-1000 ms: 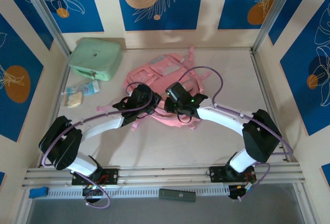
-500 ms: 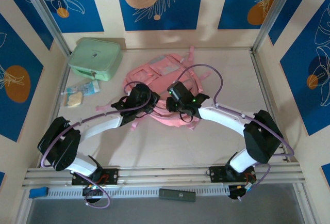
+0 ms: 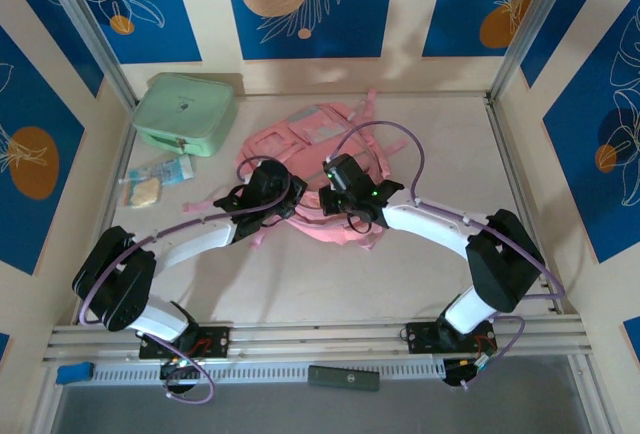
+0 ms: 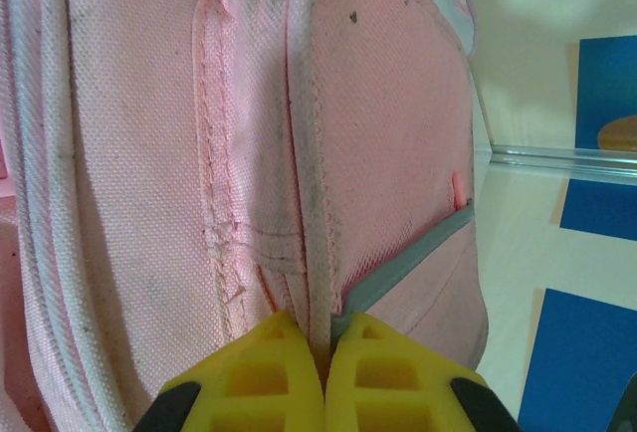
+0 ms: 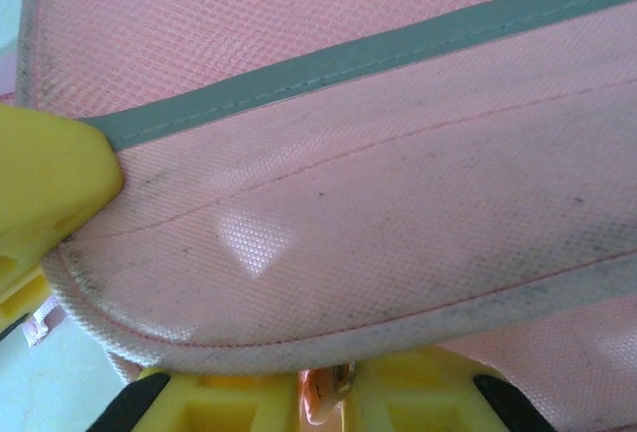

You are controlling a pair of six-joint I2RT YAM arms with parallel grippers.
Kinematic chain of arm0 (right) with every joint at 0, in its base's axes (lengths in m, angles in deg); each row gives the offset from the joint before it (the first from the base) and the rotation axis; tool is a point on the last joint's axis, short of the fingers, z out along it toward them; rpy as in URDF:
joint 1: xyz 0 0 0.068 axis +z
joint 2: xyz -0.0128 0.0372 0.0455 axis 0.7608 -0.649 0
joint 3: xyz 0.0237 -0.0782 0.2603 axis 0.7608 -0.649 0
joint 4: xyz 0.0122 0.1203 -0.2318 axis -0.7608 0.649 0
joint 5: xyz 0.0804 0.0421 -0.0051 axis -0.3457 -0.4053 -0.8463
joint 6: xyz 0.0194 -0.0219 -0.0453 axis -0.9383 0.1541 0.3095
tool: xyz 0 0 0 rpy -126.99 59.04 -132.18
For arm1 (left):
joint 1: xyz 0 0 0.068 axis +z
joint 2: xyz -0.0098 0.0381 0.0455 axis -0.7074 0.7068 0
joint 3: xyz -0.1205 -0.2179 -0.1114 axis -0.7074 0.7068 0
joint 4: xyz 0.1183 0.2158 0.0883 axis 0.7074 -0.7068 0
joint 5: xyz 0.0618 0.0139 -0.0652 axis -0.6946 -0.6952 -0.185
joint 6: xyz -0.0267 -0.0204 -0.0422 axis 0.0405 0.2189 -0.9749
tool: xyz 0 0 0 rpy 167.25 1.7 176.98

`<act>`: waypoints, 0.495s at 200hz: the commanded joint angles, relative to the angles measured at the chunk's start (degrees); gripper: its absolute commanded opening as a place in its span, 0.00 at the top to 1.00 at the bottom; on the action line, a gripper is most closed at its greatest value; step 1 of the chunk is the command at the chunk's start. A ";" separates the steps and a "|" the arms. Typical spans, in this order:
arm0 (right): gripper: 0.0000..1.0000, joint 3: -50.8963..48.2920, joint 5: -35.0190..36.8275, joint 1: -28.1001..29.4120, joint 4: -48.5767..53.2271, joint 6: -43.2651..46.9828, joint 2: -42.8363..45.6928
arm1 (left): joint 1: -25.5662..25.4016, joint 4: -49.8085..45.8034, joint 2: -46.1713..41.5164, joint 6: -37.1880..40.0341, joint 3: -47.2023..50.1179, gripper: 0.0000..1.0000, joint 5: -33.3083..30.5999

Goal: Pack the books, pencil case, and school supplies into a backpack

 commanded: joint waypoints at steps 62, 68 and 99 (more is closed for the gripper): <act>1.00 -0.97 9.34 -2.68 7.71 0.61 3.79 | 1.39 0.15 -6.34 5.76 1.34 1.00 4.46; 1.00 -1.14 9.92 -3.20 9.00 -0.16 4.10 | 1.63 0.01 -6.75 6.01 2.10 1.00 5.17; 1.00 -1.25 13.47 -5.41 17.04 -3.84 5.08 | 3.75 -2.50 -9.36 10.96 5.29 1.00 9.72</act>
